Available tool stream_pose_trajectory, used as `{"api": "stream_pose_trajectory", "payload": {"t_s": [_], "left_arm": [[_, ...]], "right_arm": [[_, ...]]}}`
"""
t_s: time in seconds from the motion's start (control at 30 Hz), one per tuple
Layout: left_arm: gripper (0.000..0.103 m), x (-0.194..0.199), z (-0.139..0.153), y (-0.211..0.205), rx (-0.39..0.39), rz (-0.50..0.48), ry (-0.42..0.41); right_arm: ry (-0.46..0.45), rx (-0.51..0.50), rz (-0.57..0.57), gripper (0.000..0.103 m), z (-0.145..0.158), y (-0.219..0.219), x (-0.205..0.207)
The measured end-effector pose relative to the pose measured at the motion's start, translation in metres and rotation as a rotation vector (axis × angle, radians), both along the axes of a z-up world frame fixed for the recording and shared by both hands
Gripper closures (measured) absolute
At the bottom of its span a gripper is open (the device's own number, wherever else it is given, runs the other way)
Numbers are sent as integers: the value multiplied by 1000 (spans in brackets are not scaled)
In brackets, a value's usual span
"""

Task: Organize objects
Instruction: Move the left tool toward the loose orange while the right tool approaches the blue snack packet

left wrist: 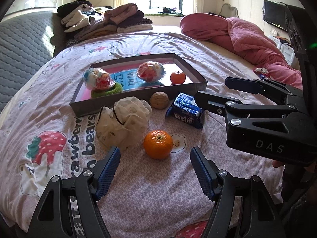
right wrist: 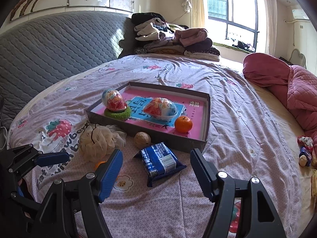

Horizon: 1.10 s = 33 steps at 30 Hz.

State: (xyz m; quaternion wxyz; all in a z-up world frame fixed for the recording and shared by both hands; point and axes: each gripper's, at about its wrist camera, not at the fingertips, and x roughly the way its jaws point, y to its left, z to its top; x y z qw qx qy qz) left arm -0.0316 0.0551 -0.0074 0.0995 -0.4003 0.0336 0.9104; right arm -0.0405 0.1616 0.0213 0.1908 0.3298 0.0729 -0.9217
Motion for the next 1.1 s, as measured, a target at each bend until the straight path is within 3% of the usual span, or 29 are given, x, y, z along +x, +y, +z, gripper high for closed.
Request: {"api": "stream_pose_trajectory", "payload": {"t_s": [1.1], "left_arm": [[29, -20, -35, -8, 77, 24, -71]], "right_arm": [[-60, 101, 26, 33, -31, -4, -15]]}}
